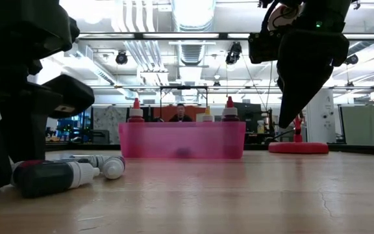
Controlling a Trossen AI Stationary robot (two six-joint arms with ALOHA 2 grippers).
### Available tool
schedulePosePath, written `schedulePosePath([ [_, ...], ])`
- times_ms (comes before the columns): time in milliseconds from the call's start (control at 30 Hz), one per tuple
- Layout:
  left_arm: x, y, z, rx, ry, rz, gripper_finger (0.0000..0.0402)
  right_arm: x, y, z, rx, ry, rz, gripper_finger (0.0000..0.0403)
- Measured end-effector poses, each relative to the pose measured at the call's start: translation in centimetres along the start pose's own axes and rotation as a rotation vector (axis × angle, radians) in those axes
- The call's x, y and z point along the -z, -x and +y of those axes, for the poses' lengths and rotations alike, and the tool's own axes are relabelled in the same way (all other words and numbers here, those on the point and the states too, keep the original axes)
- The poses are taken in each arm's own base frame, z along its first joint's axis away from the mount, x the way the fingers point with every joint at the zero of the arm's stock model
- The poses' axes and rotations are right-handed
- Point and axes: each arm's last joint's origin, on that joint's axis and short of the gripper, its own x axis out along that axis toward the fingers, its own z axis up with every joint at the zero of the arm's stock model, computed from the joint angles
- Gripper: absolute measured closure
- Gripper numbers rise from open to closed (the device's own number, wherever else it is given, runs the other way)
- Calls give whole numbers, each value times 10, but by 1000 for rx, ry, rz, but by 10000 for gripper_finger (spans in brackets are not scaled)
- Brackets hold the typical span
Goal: Pick & Place food coloring
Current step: Put the small pink food coloring bottle into the pink bin
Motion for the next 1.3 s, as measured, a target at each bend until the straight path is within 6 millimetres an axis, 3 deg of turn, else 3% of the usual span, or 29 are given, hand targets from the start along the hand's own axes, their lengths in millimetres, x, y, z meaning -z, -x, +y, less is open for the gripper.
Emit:
schedulePosePath([
  [333, -5, 15, 3, -14, 41, 148, 373, 0, 0, 0, 3, 27, 3, 202],
  [433, -7, 31, 10, -11, 117, 252, 374, 1, 0, 0, 4, 28, 5, 202],
  [533, -21, 59, 24, -17, 227, 306, 374, 0, 1, -1, 3, 34, 3, 202],
  [700, -56, 114, 76, 9, 589, 252, 374, -1, 4, -3, 3, 62, -5, 202],
  [800, -77, 146, 119, 29, 848, 135, 374, -2, 8, -4, 13, 63, -31, 202],
  [1000, -101, 208, 204, -6, 1146, -103, 363, -9, 17, -8, -17, 28, -85, 202],
  [1133, -100, 211, 253, 29, 1289, -124, 358, -16, 16, -14, -96, -44, -54, 202],
  [1300, -87, 182, 296, 144, 1440, 54, 358, -20, 14, -20, -126, -109, -23, 202],
])
